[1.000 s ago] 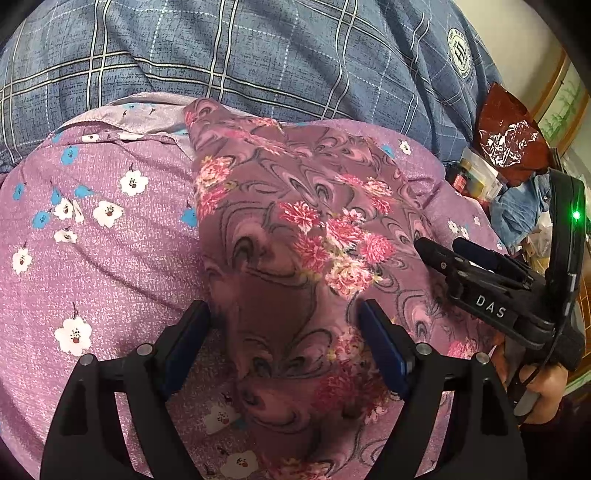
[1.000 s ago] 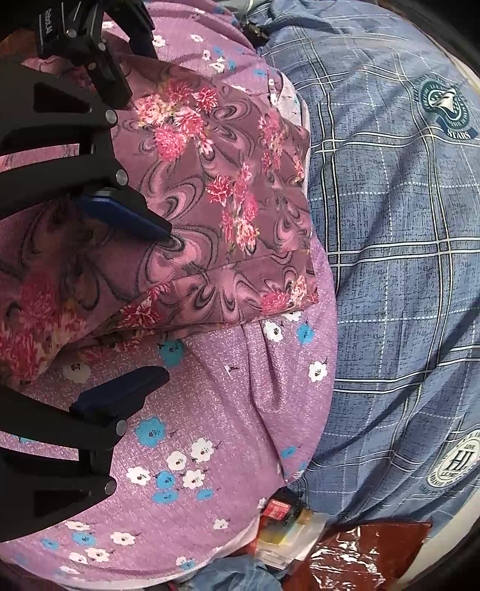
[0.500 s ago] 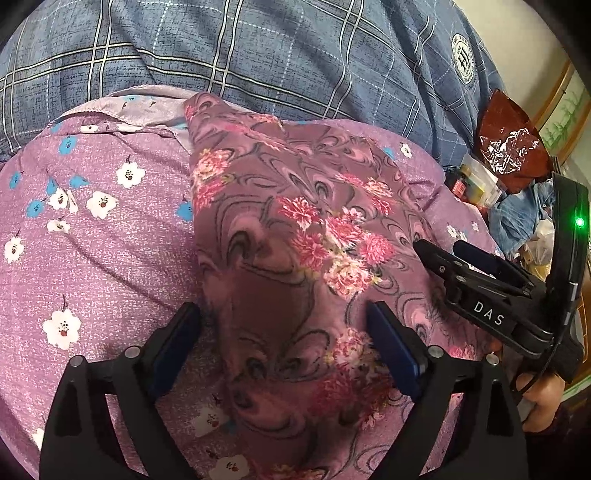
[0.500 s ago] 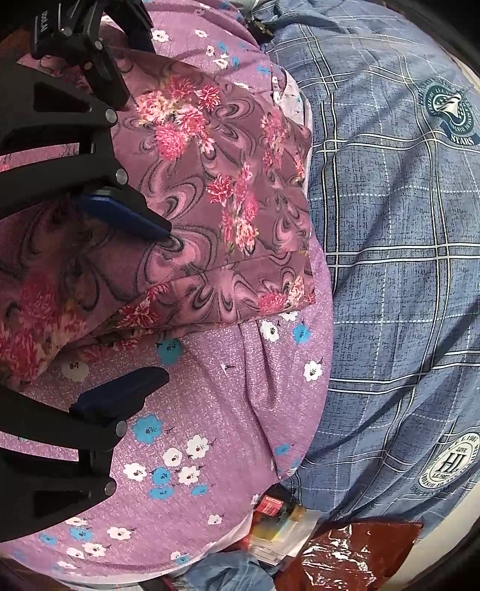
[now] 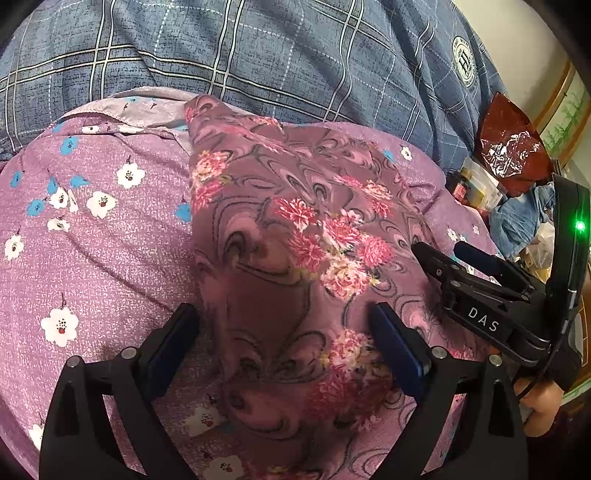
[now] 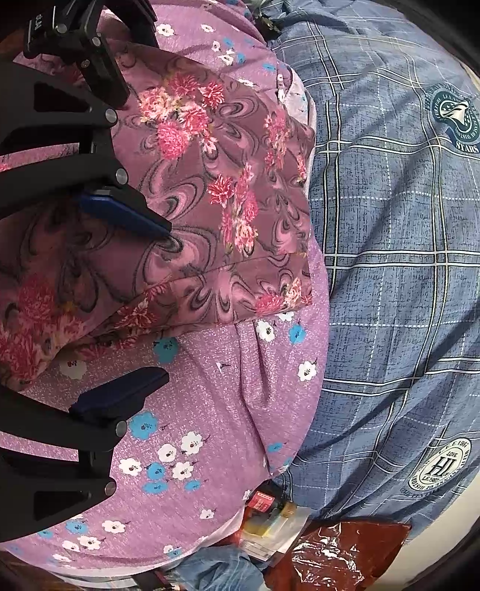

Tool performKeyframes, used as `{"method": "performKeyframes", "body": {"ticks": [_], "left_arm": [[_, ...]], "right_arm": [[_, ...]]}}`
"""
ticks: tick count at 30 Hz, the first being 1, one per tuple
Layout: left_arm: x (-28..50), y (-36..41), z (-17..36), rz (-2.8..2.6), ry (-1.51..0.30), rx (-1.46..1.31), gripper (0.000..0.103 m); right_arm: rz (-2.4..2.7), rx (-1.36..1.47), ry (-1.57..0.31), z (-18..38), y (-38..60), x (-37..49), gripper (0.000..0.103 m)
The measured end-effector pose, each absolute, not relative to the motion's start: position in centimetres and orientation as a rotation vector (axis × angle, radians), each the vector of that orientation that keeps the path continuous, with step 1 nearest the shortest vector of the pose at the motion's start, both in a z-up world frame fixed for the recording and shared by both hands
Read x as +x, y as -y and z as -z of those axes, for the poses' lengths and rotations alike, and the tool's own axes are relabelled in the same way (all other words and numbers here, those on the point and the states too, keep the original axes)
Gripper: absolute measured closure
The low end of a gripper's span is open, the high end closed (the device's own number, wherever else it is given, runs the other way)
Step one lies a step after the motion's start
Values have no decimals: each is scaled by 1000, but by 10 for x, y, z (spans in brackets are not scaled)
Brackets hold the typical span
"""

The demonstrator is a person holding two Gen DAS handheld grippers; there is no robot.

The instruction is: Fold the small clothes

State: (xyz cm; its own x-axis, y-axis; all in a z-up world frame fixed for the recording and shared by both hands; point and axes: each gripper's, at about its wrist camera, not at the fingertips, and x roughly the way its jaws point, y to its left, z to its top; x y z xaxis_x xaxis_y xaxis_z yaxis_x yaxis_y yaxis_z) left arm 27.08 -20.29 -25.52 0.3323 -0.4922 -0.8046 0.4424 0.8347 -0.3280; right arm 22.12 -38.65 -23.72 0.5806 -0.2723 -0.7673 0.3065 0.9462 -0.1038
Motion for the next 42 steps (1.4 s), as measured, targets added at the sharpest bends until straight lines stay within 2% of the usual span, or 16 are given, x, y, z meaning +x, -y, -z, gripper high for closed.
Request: {"method": "performKeyframes", "body": {"ticks": [10,17,22,23,24,26,27,28,29,31,34,42], "left_arm": [[270,205,249,641,-1061,-65,10],[291,187,253,627,-1112,-180,10],[296,186,258,688,-1134,-240,10],[295,188,258,690,-1127,-237,12],[294,190,257,700,-1124,-238,22],[292,194,256,697,-1124,-223,25],[291,194,256,692,-1119,-215,32],[291,193,255,674,-1112,-209,45],[292,191,254,666,-1110,-210,50],[293,186,251,665,-1105,-243,63],[292,184,244,668,-1091,-255,71],[276,177,209,679,-1019,-210,74]], "right_arm": [[242,47,-898,230,391,221,29],[9,587,-918,251,469,221,29],[-147,734,-924,274,481,230,27],[-187,768,-927,277,477,232,27],[-213,785,-921,279,471,235,26],[-208,716,-931,276,454,238,27],[-204,690,-942,274,447,239,33],[-183,671,-956,272,440,240,42],[-162,653,-956,270,437,240,45],[-131,627,-935,264,434,235,62],[-102,608,-904,255,432,228,71],[-85,521,-810,219,417,208,76]]}}
